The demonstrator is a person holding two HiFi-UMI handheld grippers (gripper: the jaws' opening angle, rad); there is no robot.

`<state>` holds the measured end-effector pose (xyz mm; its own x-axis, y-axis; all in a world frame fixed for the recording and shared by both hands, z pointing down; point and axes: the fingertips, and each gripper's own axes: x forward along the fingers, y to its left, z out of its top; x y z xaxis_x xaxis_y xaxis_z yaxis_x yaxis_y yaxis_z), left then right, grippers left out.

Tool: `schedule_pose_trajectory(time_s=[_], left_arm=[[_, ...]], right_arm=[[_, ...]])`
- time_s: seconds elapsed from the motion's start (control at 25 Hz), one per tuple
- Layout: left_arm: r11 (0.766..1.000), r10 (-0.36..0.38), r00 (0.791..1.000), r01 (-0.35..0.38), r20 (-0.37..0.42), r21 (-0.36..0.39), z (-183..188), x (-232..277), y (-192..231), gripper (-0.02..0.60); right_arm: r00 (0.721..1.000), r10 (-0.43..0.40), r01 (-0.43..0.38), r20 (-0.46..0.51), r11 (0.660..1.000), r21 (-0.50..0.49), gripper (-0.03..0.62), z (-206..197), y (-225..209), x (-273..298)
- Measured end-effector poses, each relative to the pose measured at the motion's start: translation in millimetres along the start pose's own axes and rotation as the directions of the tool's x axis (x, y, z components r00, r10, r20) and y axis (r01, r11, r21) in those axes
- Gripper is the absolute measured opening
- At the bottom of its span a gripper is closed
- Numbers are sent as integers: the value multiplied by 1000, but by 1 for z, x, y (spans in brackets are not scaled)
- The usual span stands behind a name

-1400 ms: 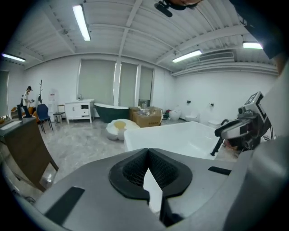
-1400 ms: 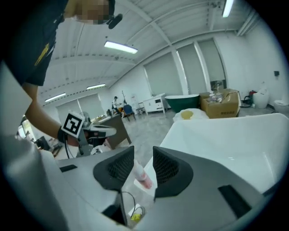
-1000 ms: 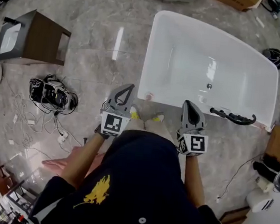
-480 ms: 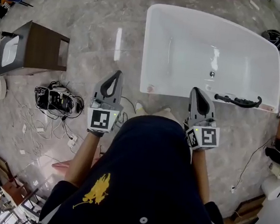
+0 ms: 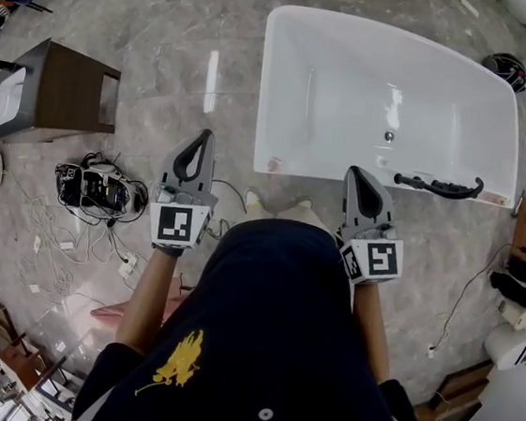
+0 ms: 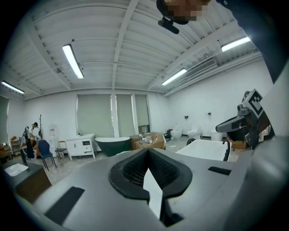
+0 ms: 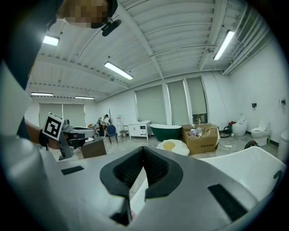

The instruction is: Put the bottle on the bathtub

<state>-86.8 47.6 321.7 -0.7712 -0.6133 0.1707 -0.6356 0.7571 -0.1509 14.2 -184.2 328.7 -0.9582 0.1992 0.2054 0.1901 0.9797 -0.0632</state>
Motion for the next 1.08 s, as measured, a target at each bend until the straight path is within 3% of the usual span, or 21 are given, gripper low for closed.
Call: schedule_pose_trajectory(time_s=[0.36, 0.56, 1.08], left_arm=[[1000, -6, 1000, 6, 2, 14, 1, -5, 0, 17], [1000, -17, 999, 18, 46, -13, 11, -7, -4, 17], [999, -31, 1000, 31, 4, -25, -5, -13, -1, 17]], right_arm=[[999, -25, 25, -21, 1000, -8, 2, -6, -4, -7], [999, -30, 30, -30, 999, -19, 2, -8, 0, -7], [999, -3, 1, -48, 999, -38, 2, -10, 16, 2]])
